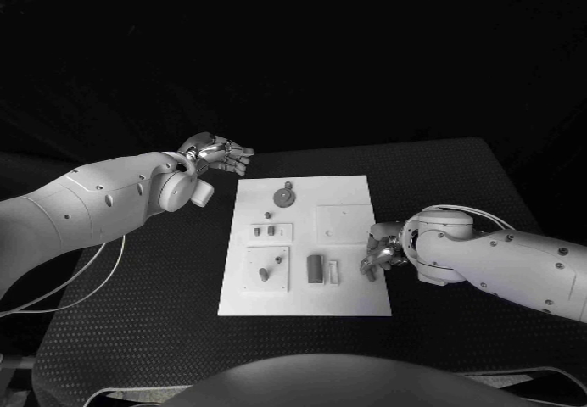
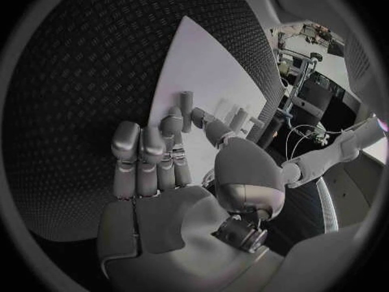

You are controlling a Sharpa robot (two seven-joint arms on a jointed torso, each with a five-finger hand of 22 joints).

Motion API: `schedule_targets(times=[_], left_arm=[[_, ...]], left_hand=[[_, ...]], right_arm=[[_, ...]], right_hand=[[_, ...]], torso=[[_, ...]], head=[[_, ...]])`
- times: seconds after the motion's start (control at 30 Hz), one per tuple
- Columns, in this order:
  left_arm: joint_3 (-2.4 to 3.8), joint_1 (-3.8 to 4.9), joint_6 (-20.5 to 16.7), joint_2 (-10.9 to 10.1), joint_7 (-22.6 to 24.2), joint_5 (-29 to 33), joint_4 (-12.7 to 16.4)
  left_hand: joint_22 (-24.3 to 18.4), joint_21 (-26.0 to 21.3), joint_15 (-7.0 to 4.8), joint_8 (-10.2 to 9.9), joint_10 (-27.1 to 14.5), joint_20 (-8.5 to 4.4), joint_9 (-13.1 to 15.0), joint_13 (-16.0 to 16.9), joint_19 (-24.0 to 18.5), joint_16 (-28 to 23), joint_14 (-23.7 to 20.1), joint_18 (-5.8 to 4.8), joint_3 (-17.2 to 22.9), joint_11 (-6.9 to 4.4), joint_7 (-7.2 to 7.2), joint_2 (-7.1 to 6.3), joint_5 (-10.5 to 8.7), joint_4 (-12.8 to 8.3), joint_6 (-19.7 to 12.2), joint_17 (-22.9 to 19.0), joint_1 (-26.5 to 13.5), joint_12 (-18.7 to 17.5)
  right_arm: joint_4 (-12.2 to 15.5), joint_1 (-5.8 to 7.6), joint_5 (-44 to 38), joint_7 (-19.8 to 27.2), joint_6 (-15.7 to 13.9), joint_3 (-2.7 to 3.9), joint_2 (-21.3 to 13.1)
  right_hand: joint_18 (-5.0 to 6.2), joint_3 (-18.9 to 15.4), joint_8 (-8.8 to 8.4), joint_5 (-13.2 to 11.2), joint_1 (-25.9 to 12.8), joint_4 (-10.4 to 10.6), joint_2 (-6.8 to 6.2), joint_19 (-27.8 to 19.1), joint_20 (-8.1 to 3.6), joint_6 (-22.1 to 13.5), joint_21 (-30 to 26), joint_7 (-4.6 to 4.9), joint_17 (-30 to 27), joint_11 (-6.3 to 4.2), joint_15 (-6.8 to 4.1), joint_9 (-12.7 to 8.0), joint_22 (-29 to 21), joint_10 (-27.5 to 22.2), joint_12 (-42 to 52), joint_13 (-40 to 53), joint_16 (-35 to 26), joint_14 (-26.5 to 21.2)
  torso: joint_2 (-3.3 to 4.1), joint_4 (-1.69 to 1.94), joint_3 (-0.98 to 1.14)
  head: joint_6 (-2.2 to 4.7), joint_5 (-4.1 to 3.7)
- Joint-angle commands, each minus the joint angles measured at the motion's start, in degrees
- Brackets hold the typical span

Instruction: Assemble the parts on the task board

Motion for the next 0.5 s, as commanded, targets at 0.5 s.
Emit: schedule_targets(times=[0.5], left_arm=[[0.02, 0.05, 1.05, 0.06, 0.20, -0.23, 0.11]], left_hand=[[0.09, 0.22, -0.10, -0.10, -0.07, -0.01, -0.08, -0.07, 0.02, -0.40, 0.35, 1.17, 0.31, 0.06, -0.11, -0.06, -0.04, -0.04, -0.23, 0.21, -0.82, 0.35]], right_arm=[[-0.50, 0.40, 19.89, 0.36, -3.25, 0.76, 0.33]], right_hand=[[4.56, -0.89, 0.50, 6.21, 1.08, 0.19, 2.38, 0.24, 0.30, -0.27, 0.44, 1.09, -0.07, -0.32, -0.36, -0.08, 0.80, 0.08, 0.46, -0.08, 0.43, 0.21]], torso=[[0.01, 0.03, 0.02]], head=[[0.01, 0.19]])
